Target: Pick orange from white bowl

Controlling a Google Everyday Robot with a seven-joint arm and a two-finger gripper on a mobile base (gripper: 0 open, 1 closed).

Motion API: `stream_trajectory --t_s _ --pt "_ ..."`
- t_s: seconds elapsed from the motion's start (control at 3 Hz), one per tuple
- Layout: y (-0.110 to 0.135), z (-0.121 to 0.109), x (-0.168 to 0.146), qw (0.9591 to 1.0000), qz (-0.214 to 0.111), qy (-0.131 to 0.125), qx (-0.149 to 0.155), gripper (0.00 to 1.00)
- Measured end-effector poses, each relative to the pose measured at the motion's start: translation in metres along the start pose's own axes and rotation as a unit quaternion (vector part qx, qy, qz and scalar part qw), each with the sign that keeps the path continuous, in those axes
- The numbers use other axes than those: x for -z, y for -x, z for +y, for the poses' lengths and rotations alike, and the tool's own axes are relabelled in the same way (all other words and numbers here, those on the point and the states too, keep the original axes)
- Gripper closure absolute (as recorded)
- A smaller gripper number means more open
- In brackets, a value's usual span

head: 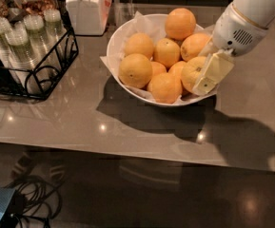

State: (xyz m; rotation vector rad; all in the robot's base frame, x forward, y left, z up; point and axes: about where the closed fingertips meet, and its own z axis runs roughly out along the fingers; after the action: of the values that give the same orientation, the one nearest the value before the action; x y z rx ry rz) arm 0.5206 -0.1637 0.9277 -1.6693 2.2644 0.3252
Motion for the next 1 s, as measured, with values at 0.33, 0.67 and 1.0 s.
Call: stream_trajectory --t_s 0.33,0.67,1.0 --pt "-0.0099 0.0027 -0.0165 0.9996 -0.004 0.025 -0.016 0.33" --pt "-0.0094 0.0021 -0.0234 0.9991 -0.011 0.036 -0.018 0.33" --pt "-0.0058 0.0001 -0.0242 0.9989 -0.018 0.039 -0.016 0.52"
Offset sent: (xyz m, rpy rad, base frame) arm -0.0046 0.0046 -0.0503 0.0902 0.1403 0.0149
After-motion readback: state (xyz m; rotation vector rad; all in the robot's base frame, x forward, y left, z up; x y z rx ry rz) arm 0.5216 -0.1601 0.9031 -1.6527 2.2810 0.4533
